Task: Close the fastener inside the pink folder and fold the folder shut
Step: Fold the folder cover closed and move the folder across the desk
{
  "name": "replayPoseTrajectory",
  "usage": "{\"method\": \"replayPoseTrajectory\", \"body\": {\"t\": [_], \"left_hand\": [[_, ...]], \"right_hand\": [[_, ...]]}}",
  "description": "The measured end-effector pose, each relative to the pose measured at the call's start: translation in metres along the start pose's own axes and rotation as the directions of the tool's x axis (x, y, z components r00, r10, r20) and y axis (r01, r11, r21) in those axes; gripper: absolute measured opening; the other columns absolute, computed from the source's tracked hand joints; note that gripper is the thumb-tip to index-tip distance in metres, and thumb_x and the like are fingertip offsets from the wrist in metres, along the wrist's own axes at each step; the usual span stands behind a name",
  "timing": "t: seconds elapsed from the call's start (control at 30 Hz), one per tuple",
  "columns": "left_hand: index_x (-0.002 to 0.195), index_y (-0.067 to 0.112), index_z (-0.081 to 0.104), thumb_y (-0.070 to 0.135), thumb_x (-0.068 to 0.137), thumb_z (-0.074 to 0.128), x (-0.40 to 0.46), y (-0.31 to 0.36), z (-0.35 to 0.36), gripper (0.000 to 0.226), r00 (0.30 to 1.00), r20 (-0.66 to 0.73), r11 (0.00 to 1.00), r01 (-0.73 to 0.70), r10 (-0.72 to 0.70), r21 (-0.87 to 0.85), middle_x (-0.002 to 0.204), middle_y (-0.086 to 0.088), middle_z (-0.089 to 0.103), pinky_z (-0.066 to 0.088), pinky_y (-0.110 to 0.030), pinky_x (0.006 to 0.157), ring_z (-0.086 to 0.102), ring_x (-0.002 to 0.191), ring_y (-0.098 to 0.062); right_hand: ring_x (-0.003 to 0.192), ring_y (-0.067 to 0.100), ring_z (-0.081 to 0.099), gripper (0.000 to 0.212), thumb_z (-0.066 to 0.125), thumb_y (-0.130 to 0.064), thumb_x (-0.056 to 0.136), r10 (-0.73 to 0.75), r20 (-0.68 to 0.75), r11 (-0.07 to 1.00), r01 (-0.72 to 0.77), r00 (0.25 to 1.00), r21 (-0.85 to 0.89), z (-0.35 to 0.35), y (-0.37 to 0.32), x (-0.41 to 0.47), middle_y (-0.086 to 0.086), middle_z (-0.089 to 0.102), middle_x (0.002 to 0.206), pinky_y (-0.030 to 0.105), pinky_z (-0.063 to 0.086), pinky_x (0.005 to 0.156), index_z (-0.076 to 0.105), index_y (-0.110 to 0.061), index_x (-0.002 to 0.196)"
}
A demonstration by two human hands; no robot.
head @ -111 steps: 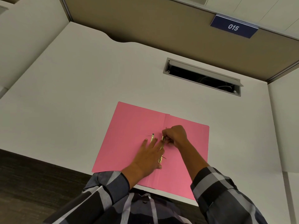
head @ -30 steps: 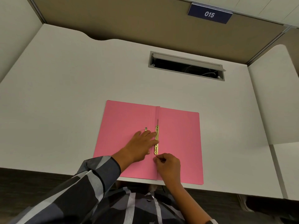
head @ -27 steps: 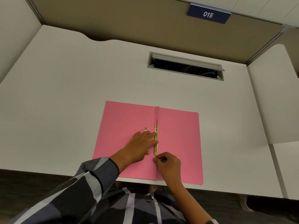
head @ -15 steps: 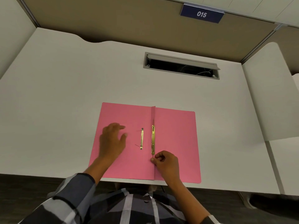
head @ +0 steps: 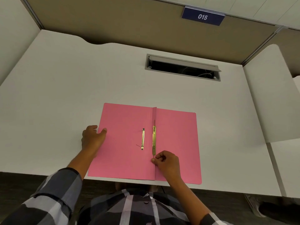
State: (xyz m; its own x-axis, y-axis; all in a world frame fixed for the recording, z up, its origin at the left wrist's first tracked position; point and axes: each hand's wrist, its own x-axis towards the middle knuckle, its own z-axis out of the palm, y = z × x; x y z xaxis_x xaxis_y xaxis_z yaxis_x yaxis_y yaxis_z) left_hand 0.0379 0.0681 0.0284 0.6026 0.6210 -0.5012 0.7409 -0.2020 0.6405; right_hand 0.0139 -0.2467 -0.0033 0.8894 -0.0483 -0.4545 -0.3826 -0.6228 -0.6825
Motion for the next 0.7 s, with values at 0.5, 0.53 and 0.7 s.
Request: {"method": "replayPoseTrajectory", "body": {"t": [0.5,0.53,0.7], "left_hand": [[0.112,0.016,0.072,0.020,0.101,0.066,-0.001,0.024,-0.039,0.013,0.991,0.121,0.926,0.093,-0.052,-0.367,0.102,-0.005,0.071,0.053,-0.034,0.080,0.064,0.088,-0.023],[0.109,0.017,0.073,0.020,0.102,0.066,-0.004,0.028,-0.043,0.011,0.988,0.152,0.917,0.093,-0.036,-0.387,0.101,-0.005,0.073,0.054,-0.034,0.075,0.066,0.086,-0.022],[0.103,0.020,0.076,0.021,0.101,0.069,-0.024,0.051,-0.054,0.008,0.965,0.250,0.896,0.039,0.082,-0.442,0.096,-0.002,0.079,0.057,-0.038,0.075,0.072,0.084,-0.022]], "right_hand": [[0.071,0.015,0.069,0.019,0.093,-0.024,0.079,-0.012,0.026,1.000,0.012,1.000,-0.015,-0.001,0.001,0.000,-0.002,0.075,0.077,0.032,0.062,0.073,0.076,-0.016,0.083],[0.069,0.012,0.067,0.019,0.092,-0.024,0.079,-0.010,0.035,1.000,0.010,0.999,-0.010,-0.002,0.001,0.001,-0.003,0.074,0.077,0.029,0.060,0.072,0.076,-0.016,0.084],[0.072,0.007,0.068,0.015,0.092,-0.027,0.080,-0.006,0.061,0.996,0.001,0.998,0.089,-0.011,0.005,-0.001,-0.004,0.077,0.080,0.019,0.057,0.069,0.080,-0.020,0.087]]}}
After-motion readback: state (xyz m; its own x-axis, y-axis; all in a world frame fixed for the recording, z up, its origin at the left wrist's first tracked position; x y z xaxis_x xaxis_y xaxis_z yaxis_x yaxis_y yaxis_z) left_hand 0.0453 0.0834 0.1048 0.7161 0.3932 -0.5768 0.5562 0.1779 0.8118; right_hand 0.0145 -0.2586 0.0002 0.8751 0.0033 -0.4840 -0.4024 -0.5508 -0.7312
